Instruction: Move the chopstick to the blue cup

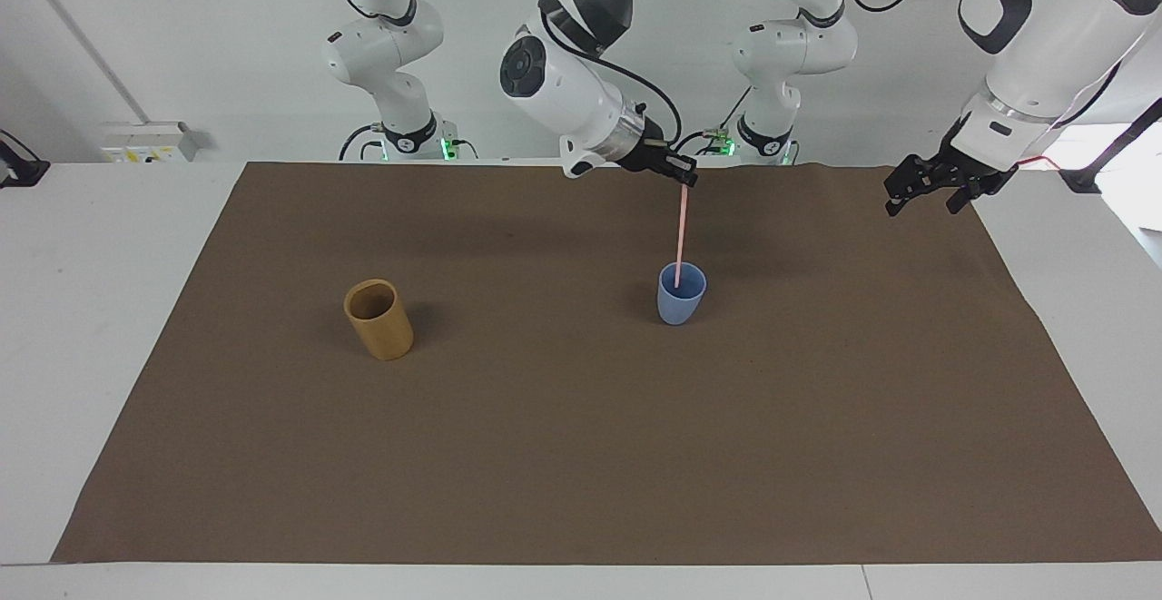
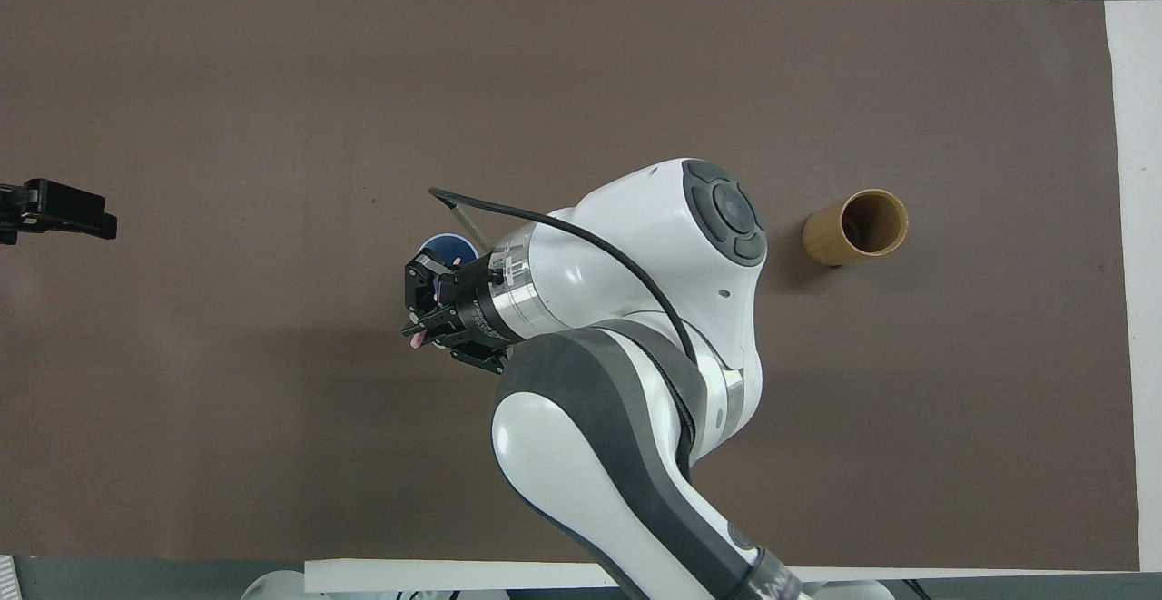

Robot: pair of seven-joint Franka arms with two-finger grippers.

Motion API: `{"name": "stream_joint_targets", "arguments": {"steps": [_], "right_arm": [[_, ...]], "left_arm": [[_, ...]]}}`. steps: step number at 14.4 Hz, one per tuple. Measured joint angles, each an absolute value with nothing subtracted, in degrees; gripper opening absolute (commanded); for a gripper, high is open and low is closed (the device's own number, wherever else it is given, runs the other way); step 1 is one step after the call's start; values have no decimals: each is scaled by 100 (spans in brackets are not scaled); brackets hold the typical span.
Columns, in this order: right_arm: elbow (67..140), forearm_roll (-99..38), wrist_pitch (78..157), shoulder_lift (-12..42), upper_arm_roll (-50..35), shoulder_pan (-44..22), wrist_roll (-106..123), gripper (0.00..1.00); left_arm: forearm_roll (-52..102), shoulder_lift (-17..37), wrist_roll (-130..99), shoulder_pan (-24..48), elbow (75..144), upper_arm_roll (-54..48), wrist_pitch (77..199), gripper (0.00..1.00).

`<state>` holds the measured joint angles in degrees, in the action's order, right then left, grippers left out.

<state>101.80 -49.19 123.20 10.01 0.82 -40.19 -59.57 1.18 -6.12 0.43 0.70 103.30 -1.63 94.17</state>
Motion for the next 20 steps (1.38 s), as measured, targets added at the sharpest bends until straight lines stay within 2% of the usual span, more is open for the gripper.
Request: {"name": "stream_joint_targets", "arguments": {"steps": [1,2,3,4,5,8,11,14,17,20], "right_arm": [[10208,-4921,12389,1025,81,-4036,-5957,13],[10216,-4922,12420,1045,80,-4063,-5957,36],[10216,-4923,12445,1055,79,-4090,-5957,43],[10216,-4923,12471,1056,77,-4101,-5957,65],[10213,-4923,12483,1056,81,-4099,-5957,100],[10145,-4923,12485,1055,101,-4090,-5928,100],[9782,-4611,12239,1048,159,-3874,-5778,100],[9302,-3119,11284,834,210,-3005,-4757,100],[9259,-2194,10311,424,252,-1803,-3062,100],[9259,-1306,9980,323,276,-871,-1598,100]], "left_arm": [[118,-612,37,56,10327,-146,9380,100],[118,-612,37,42,10324,-125,9363,100],[118,-612,37,38,10324,-102,9358,100],[118,-612,37,37,10321,-89,9358,100],[118,-612,38,37,10314,-82,9359,100],[118,-607,201,-2,10229,-55,9382,100],[118,-516,252,-45,9974,-54,9367,100],[118,-384,252,-49,9800,-54,9333,100],[112,-275,252,-52,9641,-52,9138,100],[98,-224,101,-75,9618,-45,8867,100]]}}
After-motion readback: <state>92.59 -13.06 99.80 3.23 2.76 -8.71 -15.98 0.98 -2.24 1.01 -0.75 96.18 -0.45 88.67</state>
